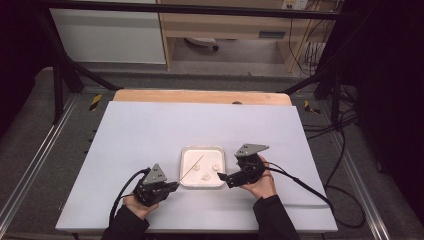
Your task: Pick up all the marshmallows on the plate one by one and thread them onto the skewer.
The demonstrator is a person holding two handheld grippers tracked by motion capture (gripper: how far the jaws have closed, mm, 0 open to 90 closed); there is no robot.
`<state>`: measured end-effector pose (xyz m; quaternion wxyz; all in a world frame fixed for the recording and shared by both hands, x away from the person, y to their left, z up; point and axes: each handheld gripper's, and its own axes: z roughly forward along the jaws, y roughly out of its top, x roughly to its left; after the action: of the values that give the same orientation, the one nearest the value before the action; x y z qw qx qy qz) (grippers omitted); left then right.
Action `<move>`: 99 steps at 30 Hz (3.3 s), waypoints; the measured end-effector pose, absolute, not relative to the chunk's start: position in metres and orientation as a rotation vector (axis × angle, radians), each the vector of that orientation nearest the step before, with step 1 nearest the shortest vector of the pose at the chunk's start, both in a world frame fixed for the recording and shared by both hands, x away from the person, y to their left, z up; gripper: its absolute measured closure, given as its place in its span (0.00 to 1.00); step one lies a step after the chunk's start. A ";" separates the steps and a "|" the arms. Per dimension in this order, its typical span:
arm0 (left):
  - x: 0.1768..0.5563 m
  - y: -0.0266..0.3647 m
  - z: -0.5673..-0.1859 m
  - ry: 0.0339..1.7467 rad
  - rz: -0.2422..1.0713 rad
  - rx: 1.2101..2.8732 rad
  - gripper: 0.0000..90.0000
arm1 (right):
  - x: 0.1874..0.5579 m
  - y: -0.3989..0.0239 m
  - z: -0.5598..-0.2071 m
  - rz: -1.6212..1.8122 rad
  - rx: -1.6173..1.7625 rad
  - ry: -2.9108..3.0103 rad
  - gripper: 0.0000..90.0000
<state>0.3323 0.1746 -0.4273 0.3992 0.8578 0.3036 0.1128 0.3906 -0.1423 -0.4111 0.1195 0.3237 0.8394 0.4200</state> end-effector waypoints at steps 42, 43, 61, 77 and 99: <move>0.332 0.171 -0.431 0.767 0.255 2.155 0.98 | 0.425 -0.106 -0.444 1.062 0.946 2.562 0.69; 0.332 0.171 -0.431 0.768 0.254 2.154 0.98 | 0.425 -0.106 -0.445 1.059 0.942 2.563 0.70; 0.331 0.170 -0.432 0.760 0.243 2.151 0.98 | 0.421 -0.110 -0.437 1.147 0.965 2.535 0.78; 0.329 0.168 -0.431 0.751 0.250 2.143 0.98 | 0.404 -0.135 -0.395 1.458 1.012 2.470 0.78; 0.326 0.165 -0.429 0.725 0.252 2.122 0.98 | 0.402 -0.149 -0.368 1.850 1.106 2.357 0.79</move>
<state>0.3256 0.1648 -0.4289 0.4284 0.8497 0.2903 0.1011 0.4017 -0.1490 -0.3684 -0.0261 0.3463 0.7376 0.5791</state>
